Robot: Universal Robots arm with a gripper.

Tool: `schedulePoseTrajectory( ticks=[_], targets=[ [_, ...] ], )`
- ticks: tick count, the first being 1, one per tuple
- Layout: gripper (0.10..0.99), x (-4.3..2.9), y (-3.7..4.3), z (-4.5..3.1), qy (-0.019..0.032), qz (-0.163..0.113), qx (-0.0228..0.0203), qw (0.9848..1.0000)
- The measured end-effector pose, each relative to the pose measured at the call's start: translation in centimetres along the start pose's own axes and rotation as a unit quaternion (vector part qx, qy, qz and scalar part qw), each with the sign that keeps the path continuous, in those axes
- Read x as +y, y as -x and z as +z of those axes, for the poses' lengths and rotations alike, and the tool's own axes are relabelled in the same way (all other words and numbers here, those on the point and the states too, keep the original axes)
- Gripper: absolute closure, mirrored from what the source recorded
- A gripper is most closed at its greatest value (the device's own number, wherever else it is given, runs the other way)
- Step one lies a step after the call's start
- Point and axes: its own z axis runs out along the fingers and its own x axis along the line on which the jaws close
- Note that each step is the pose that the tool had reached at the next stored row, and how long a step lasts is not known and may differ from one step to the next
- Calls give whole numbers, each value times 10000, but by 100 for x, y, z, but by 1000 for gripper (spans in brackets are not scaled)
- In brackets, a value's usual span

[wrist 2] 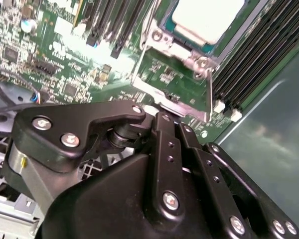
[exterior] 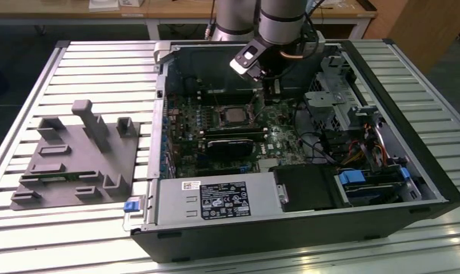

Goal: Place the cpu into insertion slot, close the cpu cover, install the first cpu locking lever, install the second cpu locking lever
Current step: 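Close the cpu cover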

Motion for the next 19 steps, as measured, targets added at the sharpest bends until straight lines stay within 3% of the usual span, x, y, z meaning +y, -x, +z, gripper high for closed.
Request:
schedulePoseTrajectory(
  ticks=[19],
  targets=[
    [980, -365, 12, -14, 0, 1, 0, 10000]
  ],
)
